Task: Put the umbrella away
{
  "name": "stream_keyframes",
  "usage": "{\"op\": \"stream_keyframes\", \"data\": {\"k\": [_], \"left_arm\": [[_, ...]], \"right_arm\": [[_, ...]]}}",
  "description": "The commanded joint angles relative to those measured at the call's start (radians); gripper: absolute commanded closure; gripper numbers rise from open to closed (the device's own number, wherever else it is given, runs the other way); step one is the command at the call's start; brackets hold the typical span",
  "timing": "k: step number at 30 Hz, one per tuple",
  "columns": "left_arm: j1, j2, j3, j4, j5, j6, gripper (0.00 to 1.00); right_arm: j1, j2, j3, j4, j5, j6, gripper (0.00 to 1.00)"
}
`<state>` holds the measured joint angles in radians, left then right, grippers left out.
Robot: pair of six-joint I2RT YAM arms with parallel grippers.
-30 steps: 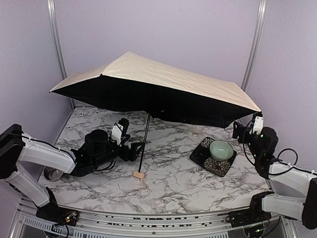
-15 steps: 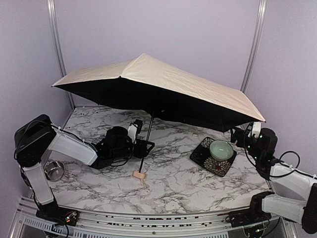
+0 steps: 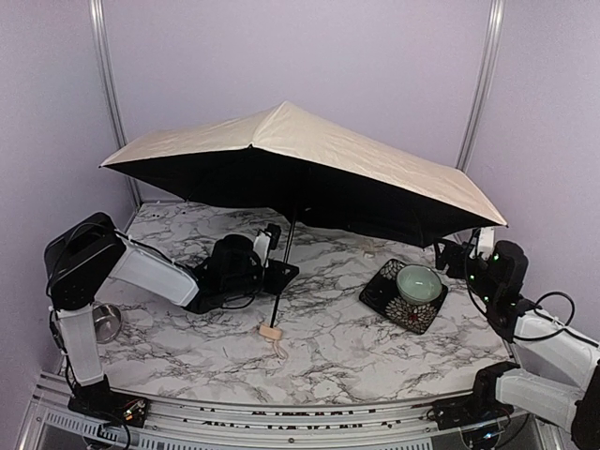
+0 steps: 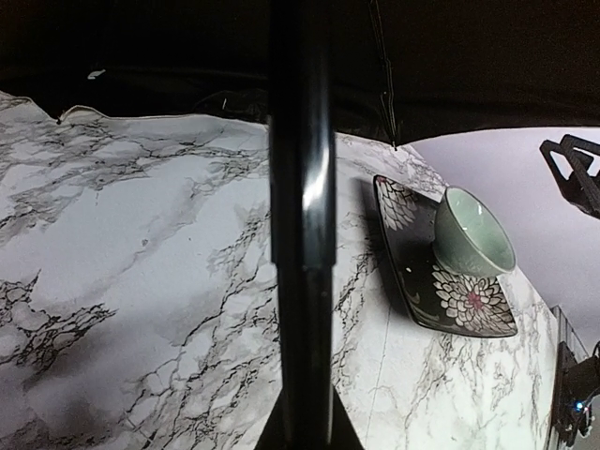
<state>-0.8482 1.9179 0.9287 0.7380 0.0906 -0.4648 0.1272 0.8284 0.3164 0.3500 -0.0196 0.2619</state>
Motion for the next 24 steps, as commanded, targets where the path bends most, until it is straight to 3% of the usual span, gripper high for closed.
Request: {"op": "stream_keyframes", "data": {"k": [1,7,15,18,24], "left_arm": [[0.011,-0.042,-0.021,0.090,0.021,-0.066,1.00],[0.024,-0.149,-0.083,0.377,0.092,-0.139,1.00],[0.026,-0.262,-0.110,0.438,0.125,-0.145,1.00],[0.025,-0.292,-0.119,0.445,0.185,-0.136,1.00],[-0.006,-0.358,-0.188,0.516,0.265,-0.165,1.00]], "right_arm": [[0.027,-0.039,0.059,-0.055,-0.014,0.023,0.12],[0.109,-0.091,0.081,-0.076,-0.113,0.064,0.14],[0.340,-0.145,0.068,0.073,-0.212,0.006,0.17],[0.415,-0.083,0.106,0.130,-0.280,-0.001,0.18],[0.538,0.170,0.359,0.117,-0.301,-0.029,0.19]]}}
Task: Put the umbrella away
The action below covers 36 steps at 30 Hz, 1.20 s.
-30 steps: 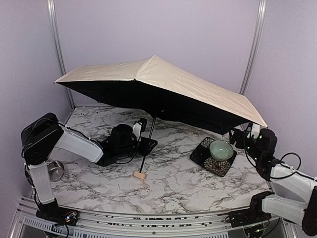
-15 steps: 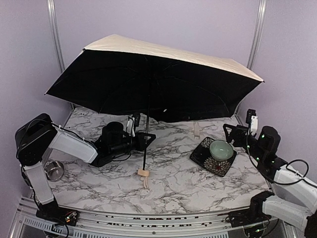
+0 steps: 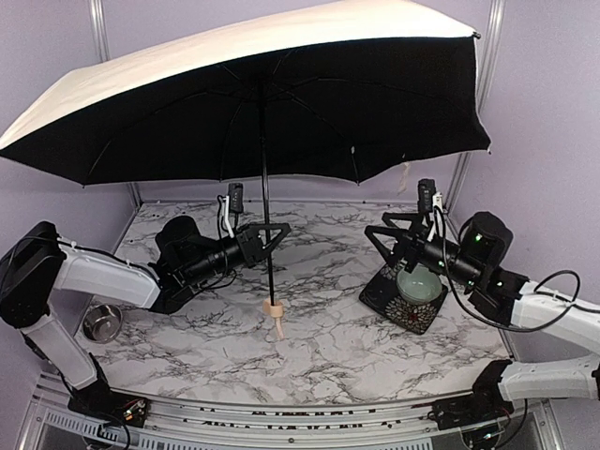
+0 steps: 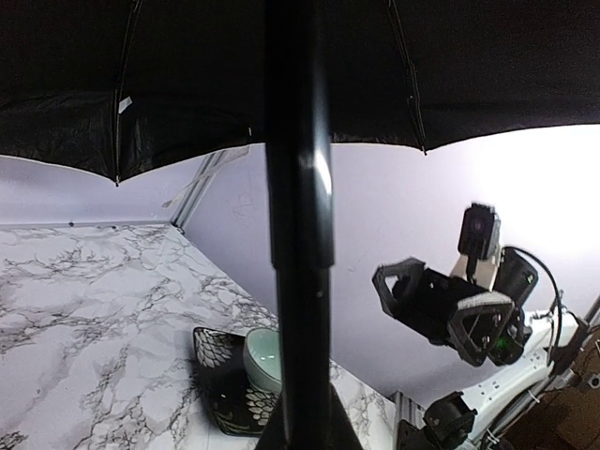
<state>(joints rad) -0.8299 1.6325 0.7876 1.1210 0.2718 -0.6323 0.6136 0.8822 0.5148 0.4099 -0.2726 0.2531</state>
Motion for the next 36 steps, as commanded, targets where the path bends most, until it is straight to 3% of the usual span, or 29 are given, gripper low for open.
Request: {"op": "stream_keyframes", "data": {"k": [1,6,12,19,24,27,32,36], "left_arm": [[-0.034,-0.092,-0.070,0.136,0.091,0.004,1.00],[-0.087,-0.197,-0.147,0.135,0.133,0.032,1.00],[-0.140,-0.268,-0.200,0.130,0.187,0.058,1.00],[-0.184,-0.291,-0.217,0.121,0.208,0.077,1.00],[-0.203,-0.302,-0.214,0.070,0.202,0.131,1.00],[-0.205,-0.304,-0.216,0.063,0.202,0.145,1.00],[-0.208,-0.325,-0.207,-0.053,0.116,0.183,1.00],[-0.212,-0.344,-0.215,-0.068,0.121,0.212,1.00]], "right_arm": [[0.060,0.162,0.199,0.073,-0.061,-0.010,0.19],[0.119,0.355,0.399,0.167,-0.192,0.034,0.20],[0.218,0.520,0.594,0.199,-0.198,0.042,0.20],[0.334,0.563,0.627,0.282,-0.054,0.062,0.22],[0.424,0.589,0.649,0.274,0.188,-0.039,0.24],[0.437,0.620,0.696,0.243,0.204,-0.072,0.25],[0.439,0.625,0.693,0.253,0.296,-0.029,0.39],[0.439,0.620,0.672,0.285,0.299,-0.030,0.40]]}}
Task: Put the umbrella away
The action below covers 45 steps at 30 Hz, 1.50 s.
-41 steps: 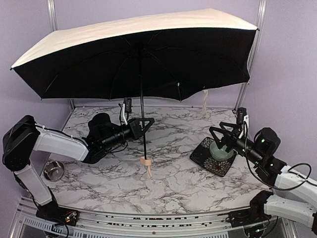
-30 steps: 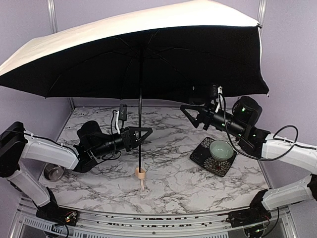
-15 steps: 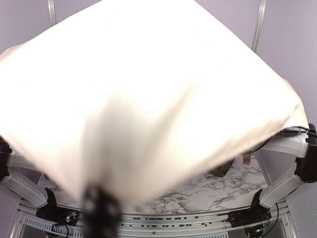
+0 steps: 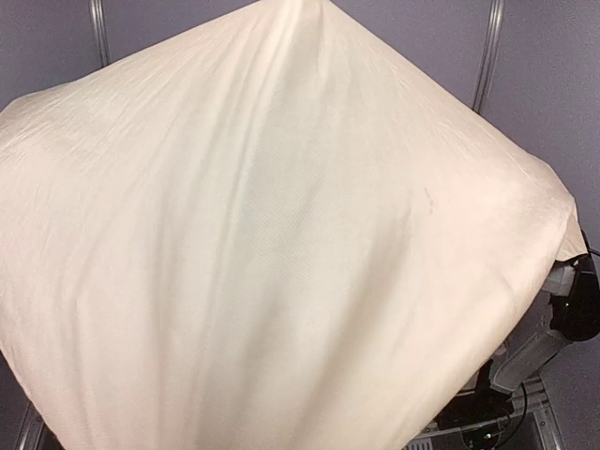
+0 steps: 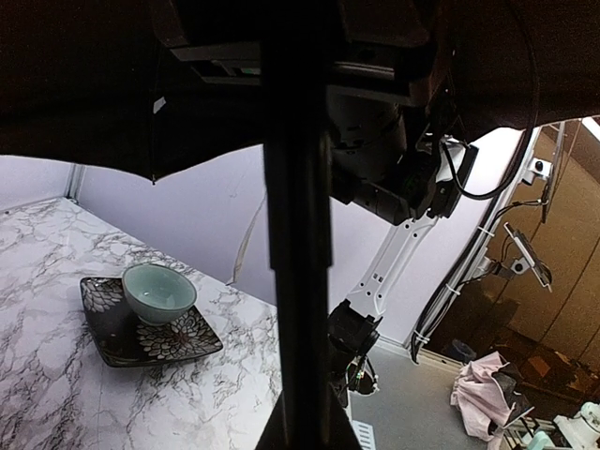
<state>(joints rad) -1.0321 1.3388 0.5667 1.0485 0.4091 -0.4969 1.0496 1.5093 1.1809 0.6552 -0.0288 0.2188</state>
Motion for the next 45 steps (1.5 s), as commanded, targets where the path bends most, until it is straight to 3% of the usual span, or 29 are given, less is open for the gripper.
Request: {"op": "stream_keyframes", "data": {"k": [1,3,6,14,21,30,33,45], "left_arm": [[-0.011,-0.049,0.005,0.004,-0.008,0.078,1.00],[-0.011,-0.049,0.007,0.004,0.007,0.070,1.00],[-0.013,-0.046,0.015,0.005,0.019,0.057,1.00],[-0.017,-0.022,0.038,0.014,0.019,0.016,1.00],[-0.016,-0.025,0.037,0.015,-0.001,0.012,1.00],[-0.022,-0.033,0.030,0.015,0.003,0.015,1.00],[-0.025,-0.036,0.031,0.015,0.001,0.021,1.00],[-0.025,-0.031,0.036,0.015,-0.006,0.026,1.00]], "right_arm": [[0.003,-0.008,0.009,0.042,0.038,-0.002,0.37],[0.000,-0.015,0.012,0.057,-0.014,-0.004,0.31],[-0.016,-0.024,-0.003,0.144,-0.061,0.060,0.30],[-0.023,0.058,0.009,0.461,-0.031,0.312,0.45],[-0.021,0.139,0.085,0.514,-0.004,0.412,0.57],[-0.022,0.152,0.070,0.596,0.058,0.419,0.62],[-0.022,0.159,0.076,0.596,0.051,0.415,0.72],[-0.023,0.150,0.061,0.565,0.054,0.408,0.62]]}}
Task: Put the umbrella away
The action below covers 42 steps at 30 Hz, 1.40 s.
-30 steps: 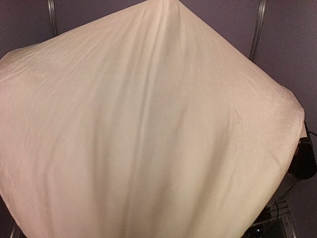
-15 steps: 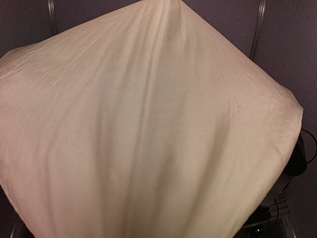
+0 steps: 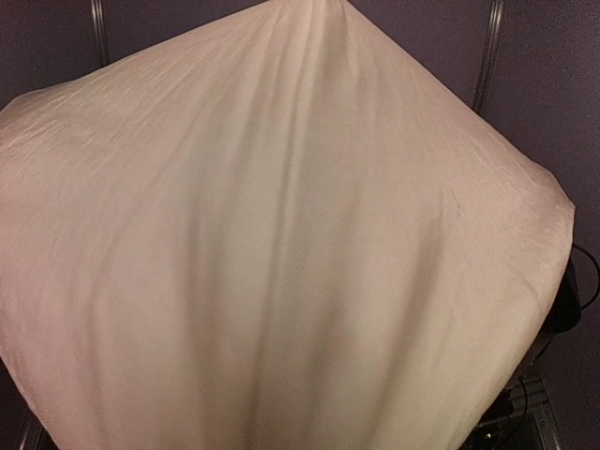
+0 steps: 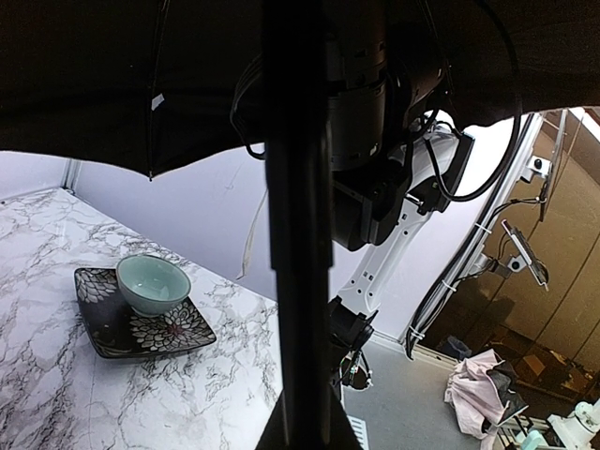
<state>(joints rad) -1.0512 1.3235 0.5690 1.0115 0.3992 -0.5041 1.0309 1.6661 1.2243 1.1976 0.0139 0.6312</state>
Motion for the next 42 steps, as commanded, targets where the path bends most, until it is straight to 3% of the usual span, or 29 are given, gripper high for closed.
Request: {"op": "stream_keyframes", "data": {"k": [1,3,10,18,24,27,30,35,36,39,42], "left_arm": [[-0.006,-0.016,0.033,0.051,0.002,0.036,1.00],[-0.006,-0.019,0.032,0.050,-0.001,0.038,1.00],[-0.007,-0.038,0.030,0.046,-0.007,0.058,1.00],[-0.006,-0.037,0.047,0.027,-0.001,0.069,1.00],[-0.006,-0.040,0.053,0.025,0.015,0.069,1.00],[-0.006,-0.041,0.058,0.025,0.021,0.071,1.00],[-0.006,-0.039,0.060,0.024,0.021,0.071,1.00],[-0.006,-0.038,0.060,0.024,0.021,0.068,1.00],[-0.006,-0.038,0.060,0.024,0.021,0.069,1.00],[-0.006,-0.037,0.060,0.024,0.023,0.068,1.00],[-0.006,-0.036,0.060,0.024,0.023,0.069,1.00]], "right_arm": [[-0.004,-0.007,0.017,0.022,0.011,0.001,0.61],[-0.004,-0.008,0.010,0.021,0.009,0.010,0.62],[-0.011,-0.012,0.035,-0.084,-0.045,0.067,0.80],[-0.020,-0.022,0.015,-0.079,-0.035,0.081,1.00],[-0.031,-0.026,-0.005,-0.069,-0.039,0.116,1.00],[-0.032,-0.027,-0.036,-0.019,-0.026,0.137,0.76],[-0.032,-0.026,-0.030,-0.021,-0.035,0.137,0.69],[-0.031,-0.026,-0.020,-0.037,-0.040,0.135,0.65],[-0.033,-0.028,-0.021,-0.037,-0.040,0.136,0.67],[-0.032,-0.031,-0.042,-0.004,-0.026,0.130,0.99],[-0.034,-0.034,-0.049,0.007,-0.027,0.130,1.00]]}}
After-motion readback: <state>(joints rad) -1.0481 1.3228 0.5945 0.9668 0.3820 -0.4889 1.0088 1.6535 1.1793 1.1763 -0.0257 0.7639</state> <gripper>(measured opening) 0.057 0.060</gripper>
